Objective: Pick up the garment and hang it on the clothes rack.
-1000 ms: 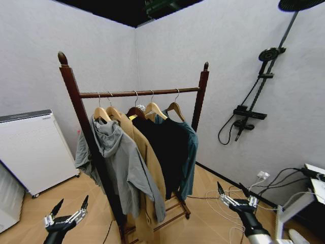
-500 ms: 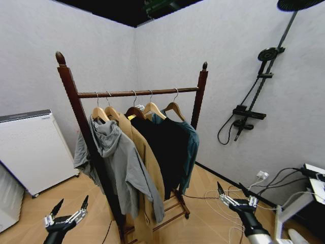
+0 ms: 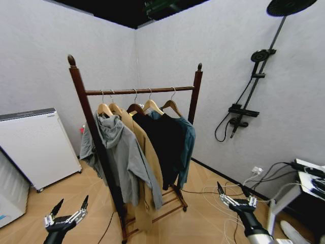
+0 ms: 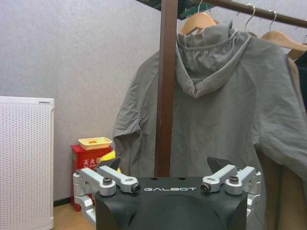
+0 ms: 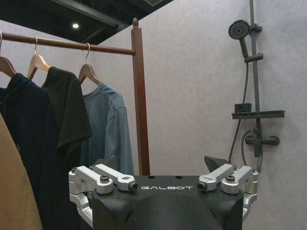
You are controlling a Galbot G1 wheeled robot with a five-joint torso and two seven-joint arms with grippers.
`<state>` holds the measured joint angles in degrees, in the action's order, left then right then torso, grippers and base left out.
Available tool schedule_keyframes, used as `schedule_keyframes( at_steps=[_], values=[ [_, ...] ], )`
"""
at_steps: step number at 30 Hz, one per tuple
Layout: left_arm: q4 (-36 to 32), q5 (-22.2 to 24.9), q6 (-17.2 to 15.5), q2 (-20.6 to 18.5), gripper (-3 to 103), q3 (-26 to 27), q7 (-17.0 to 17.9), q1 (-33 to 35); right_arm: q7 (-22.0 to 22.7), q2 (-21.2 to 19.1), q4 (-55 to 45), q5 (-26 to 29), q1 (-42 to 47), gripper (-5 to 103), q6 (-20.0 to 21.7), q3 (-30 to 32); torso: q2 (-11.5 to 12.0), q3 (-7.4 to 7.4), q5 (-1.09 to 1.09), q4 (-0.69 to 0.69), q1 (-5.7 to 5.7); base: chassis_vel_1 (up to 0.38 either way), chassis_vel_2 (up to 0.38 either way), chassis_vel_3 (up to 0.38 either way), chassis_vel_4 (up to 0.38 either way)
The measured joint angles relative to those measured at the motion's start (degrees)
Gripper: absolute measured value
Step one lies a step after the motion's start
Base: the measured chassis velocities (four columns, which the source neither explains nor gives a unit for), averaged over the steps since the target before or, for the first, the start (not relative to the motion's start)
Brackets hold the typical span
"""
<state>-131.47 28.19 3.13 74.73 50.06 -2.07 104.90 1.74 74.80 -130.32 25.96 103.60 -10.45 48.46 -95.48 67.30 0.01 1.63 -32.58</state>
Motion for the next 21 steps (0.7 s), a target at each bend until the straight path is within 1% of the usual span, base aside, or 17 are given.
schedule_keyframes(
  at_steps=[4,5,7,9,11,14,15,17,18,21],
  values=[
    [0.00,0.00,0.00,0.00,100,0.00,0.00,0.00,0.00,0.00,0.00,0.00,0.00,100,0.00,-0.01,0.00,0.00,-0.04,-0.03,-0.01,0.299,-0.284,-0.273,0.291],
    [0.00,0.00,0.00,0.00,100,0.00,-0.01,0.00,0.00,0.00,0.00,0.00,0.00,100,0.00,-0.01,0.00,0.00,0.02,-0.02,0.01,0.295,-0.303,-0.289,0.317],
    [0.00,0.00,0.00,0.00,100,0.00,-0.01,0.00,0.00,0.00,0.00,0.00,0.00,100,0.00,0.00,-0.01,0.00,0.01,0.01,0.01,0.317,-0.303,-0.309,0.300],
    [0.00,0.00,0.00,0.00,100,0.00,-0.02,0.00,0.00,0.00,0.00,0.00,0.01,100,0.00,-0.01,0.00,0.01,-0.02,0.00,0.00,0.338,-0.324,-0.329,0.306],
    [0.00,0.00,0.00,0.00,100,0.00,-0.01,0.01,0.00,0.00,0.00,0.00,0.01,100,0.00,-0.01,-0.01,0.00,-0.01,-0.01,0.02,0.299,-0.314,-0.319,0.303],
    [0.00,0.00,0.00,0.00,100,0.01,0.01,0.02,0.00,0.00,0.00,0.00,0.01,100,0.00,-0.01,-0.05,-0.03,-0.01,-0.04,0.06,0.141,-0.213,-0.216,0.236],
    [0.00,0.00,0.00,0.00,100,0.01,0.00,0.02,0.00,0.00,0.00,0.00,0.02,100,0.00,-0.01,-0.04,-0.02,-0.03,0.00,0.06,0.081,0.004,-0.130,0.104],
    [0.00,0.00,0.00,0.00,100,0.01,0.01,0.01,0.00,0.00,0.00,0.00,0.05,100,0.00,-0.01,-0.04,-0.02,0.00,0.01,0.05,0.033,-0.016,-0.130,0.068],
    [0.00,0.00,0.00,0.00,100,0.00,-0.01,0.00,0.00,0.00,0.00,0.00,0.06,100,0.00,0.00,-0.03,-0.02,-0.01,0.03,0.05,0.000,0.000,0.000,0.000],
    [0.00,0.00,0.00,0.00,100,0.00,-0.01,0.00,0.00,0.00,0.01,0.00,0.00,100,0.00,0.00,0.01,0.01,0.02,0.00,-0.01,-0.074,-0.031,0.041,-0.014]
  ],
)
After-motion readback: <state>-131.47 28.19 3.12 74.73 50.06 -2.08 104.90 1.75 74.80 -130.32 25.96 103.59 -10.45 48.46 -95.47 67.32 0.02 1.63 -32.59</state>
